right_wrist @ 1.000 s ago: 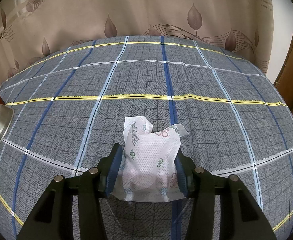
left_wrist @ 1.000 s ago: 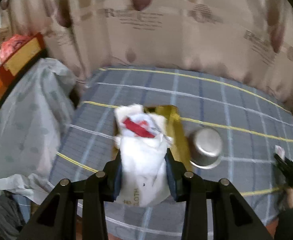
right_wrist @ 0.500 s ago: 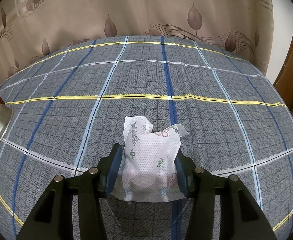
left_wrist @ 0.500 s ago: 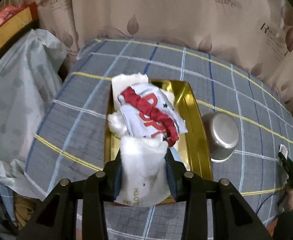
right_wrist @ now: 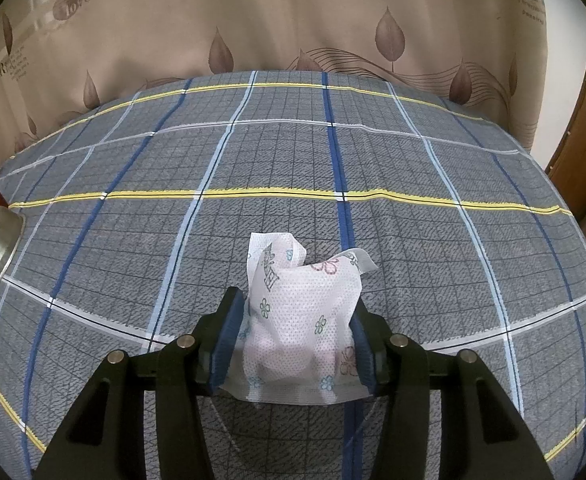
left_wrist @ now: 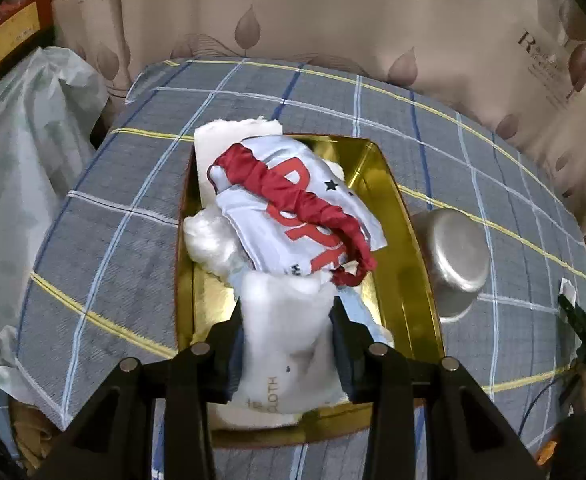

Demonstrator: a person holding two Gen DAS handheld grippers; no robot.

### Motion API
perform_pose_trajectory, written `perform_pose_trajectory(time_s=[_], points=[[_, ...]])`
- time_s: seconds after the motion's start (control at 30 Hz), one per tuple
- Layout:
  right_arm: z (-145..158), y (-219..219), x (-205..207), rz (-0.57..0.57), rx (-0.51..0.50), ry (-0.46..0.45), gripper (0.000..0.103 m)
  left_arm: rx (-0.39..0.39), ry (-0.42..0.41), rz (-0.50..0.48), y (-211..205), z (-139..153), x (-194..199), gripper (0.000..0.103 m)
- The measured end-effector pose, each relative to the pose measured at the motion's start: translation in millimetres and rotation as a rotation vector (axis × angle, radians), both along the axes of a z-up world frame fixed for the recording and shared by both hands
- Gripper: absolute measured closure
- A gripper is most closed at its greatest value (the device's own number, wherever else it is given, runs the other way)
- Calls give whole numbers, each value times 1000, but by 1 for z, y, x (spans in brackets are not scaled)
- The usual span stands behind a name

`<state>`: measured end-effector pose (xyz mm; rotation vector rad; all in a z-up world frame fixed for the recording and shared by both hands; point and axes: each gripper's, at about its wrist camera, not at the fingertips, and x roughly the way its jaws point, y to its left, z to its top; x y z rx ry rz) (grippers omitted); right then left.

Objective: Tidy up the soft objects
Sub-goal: 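Carry the white towel into the gold tray with the left tool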

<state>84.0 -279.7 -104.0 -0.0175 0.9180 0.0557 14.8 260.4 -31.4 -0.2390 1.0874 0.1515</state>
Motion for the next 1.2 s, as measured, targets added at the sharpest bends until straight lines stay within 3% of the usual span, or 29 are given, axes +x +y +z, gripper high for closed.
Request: perform_pose_trajectory(time_s=[0.23, 0.47, 0.63, 0.97, 1.2], points=[[-1, 1, 0, 0, 0, -1, 55, -31, 8, 7, 10, -17, 17, 64], [-1, 0, 0, 0, -2, -1, 55, -18, 19, 13, 14, -20, 18, 51], [-1, -1, 0, -1, -5, -2, 55, 8, 6, -39, 8, -11, 8, 42], [-2, 1, -1, -3, -19, -3, 52, -19, 10, -72, 2, -4, -4, 40], [-2, 2, -1, -6, -24, -3, 50, -96, 21, -43, 15, -11, 8, 40]])
